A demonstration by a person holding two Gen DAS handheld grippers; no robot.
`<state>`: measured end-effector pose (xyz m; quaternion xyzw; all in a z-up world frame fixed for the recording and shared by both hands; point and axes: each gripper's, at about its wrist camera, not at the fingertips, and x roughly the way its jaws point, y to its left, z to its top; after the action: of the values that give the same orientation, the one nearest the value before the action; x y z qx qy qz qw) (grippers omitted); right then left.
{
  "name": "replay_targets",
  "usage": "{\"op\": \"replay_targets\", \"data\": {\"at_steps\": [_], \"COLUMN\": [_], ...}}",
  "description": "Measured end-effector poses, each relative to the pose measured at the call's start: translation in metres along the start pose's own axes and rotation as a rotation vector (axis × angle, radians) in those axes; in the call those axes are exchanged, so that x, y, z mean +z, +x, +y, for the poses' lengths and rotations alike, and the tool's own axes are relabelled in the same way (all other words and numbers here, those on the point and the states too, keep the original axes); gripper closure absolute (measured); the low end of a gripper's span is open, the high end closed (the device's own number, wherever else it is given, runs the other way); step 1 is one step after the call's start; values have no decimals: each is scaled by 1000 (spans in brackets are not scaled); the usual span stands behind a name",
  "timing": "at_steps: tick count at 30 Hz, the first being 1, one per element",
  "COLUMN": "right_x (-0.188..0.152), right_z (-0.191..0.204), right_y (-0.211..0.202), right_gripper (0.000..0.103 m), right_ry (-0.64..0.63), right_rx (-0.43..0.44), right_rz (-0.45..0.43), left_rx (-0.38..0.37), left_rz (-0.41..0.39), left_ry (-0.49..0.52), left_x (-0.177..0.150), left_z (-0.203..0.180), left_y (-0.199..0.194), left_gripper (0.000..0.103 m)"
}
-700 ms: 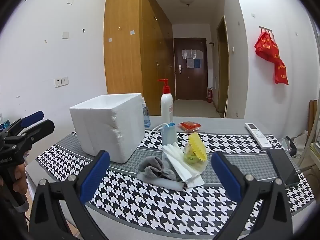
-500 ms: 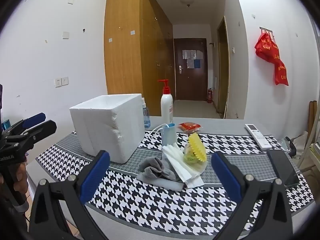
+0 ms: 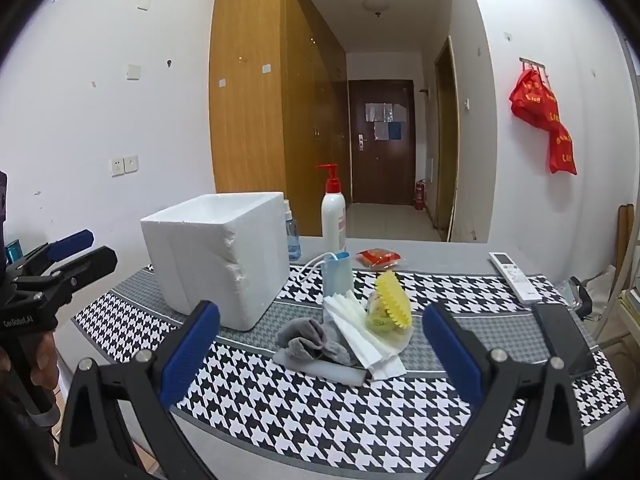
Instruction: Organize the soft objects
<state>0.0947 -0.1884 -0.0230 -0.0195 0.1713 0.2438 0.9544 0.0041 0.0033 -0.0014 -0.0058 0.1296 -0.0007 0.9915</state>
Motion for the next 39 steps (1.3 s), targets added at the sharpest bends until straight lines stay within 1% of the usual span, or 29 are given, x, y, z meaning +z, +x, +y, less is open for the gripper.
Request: {"op": "replay_targets", "data": {"at_steps": [16,20,28,39], "right_x": [0,0,0,5], "right_z": [0,0,-2,-2], "right_y": [1,2,0,0], "right_gripper": [0,0,0,0], "right_ry": [-4,-8,-3,-13], "right_rx": [-6,-6,-15,-1], "right_rz": [1,2,2,0], "left_rx": [16,36,41,42], "left_rz": [10,8,4,9], "left_ry": [-11,-6,-2,1], "left_x": [0,0,1,4], "left_z": [4,4,1,-1], "left_y": [4,5,6,6], "left_gripper": [1,1,1,1]}}
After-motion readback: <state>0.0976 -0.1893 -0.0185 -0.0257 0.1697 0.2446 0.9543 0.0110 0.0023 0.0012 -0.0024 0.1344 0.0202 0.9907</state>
